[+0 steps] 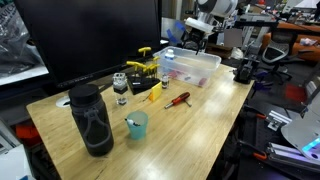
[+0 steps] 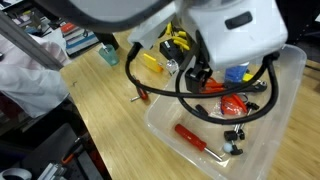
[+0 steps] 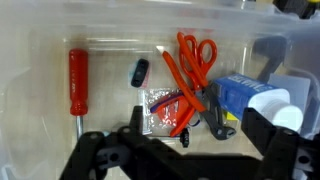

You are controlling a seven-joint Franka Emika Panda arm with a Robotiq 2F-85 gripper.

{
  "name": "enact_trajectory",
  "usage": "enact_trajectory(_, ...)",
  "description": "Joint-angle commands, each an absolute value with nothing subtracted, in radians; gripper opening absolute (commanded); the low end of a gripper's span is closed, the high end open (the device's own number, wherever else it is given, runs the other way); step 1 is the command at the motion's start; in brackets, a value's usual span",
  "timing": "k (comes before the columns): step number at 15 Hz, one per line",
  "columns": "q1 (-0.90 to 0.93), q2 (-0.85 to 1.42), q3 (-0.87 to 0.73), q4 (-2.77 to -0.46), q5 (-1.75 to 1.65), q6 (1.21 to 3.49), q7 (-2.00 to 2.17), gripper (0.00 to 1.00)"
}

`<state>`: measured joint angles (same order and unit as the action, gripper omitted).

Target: Take the small pliers out of the box and put them on the table

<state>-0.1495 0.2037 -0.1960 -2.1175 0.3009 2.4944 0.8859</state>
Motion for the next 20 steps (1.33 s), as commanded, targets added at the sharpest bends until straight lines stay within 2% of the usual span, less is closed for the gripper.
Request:
enact_trajectory(1,-0.156,0.322,-0.198,-2.061,0.387,2.585,1.006,1.0)
enact_trajectory(6,-0.175,0.487,-0.171,-1.974,0.548,2.65,1.154,1.0)
enact_trajectory(12,-0.165,0.493,-0.181,-1.976,0.514,2.65,1.163,1.0)
enact_trajectory(20,-0.143,0.533,-0.218,-1.978,0.514,2.699,1.429,1.0)
